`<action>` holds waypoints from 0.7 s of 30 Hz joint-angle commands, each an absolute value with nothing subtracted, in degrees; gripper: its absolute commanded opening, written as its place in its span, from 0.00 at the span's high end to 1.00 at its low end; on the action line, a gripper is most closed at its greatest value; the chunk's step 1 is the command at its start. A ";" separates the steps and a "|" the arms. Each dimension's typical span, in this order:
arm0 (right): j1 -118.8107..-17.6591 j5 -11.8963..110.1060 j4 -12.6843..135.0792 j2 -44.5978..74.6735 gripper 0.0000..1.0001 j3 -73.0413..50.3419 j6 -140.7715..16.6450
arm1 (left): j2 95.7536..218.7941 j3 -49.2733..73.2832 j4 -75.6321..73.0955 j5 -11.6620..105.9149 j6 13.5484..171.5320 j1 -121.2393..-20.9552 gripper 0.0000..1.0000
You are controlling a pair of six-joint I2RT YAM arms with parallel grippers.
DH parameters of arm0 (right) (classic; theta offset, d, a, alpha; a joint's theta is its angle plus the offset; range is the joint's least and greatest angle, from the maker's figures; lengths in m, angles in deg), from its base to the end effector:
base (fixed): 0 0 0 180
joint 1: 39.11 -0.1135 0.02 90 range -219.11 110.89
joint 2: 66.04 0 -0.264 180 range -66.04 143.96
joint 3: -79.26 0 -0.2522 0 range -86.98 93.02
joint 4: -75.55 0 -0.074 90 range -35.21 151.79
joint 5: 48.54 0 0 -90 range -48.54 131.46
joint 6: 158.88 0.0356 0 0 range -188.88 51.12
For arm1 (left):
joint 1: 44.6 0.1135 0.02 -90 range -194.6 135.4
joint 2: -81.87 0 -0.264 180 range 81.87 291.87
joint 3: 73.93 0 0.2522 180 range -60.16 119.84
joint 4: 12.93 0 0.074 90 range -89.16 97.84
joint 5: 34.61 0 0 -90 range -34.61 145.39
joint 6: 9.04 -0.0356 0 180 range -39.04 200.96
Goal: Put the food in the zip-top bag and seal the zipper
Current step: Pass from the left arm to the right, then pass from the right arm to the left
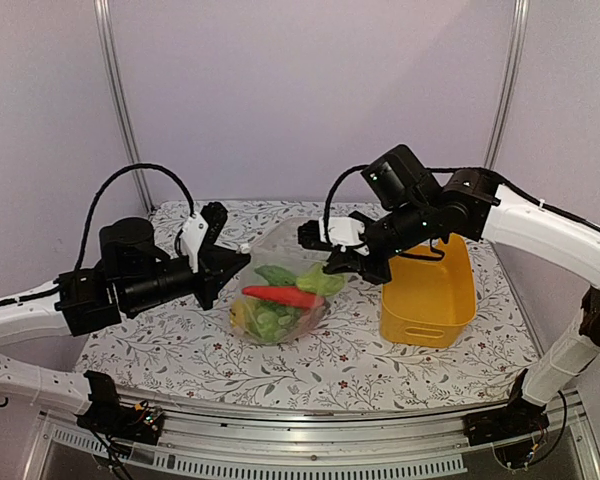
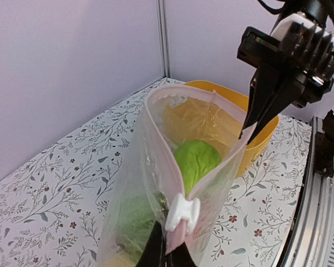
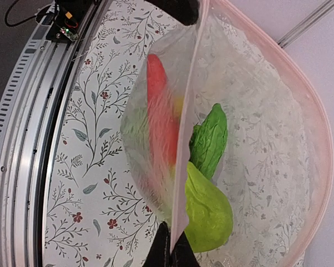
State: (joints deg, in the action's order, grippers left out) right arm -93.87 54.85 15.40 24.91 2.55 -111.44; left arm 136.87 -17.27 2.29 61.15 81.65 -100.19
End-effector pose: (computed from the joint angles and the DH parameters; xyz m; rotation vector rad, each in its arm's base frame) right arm 0.1916 0.2855 0.3509 -1.8794 1.5082 0.3797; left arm 0.1313 -0.1853 0.3114 0.7864 1.6726 -0.6040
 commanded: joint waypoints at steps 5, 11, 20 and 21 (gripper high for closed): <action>-93.78 51.64 12.47 22.09 1.00 2.10 -112.44 | 136.44 -20.74 -5.60 59.65 82.63 -99.32 0.57; -93.78 52.13 12.30 22.27 1.00 2.31 -111.80 | 137.80 -21.81 -9.11 55.83 83.62 -99.21 0.54; -93.78 52.20 12.28 22.29 1.00 2.35 -111.25 | 140.90 -22.61 -13.59 53.98 82.37 -99.13 0.75; -93.73 52.12 12.28 22.29 1.00 2.33 -111.24 | 141.27 -22.51 -13.51 53.93 82.17 -99.10 0.78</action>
State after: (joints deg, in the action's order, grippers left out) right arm -93.80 52.47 12.43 22.31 2.49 -112.14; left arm 139.82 -21.77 -10.96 54.90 82.81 -99.69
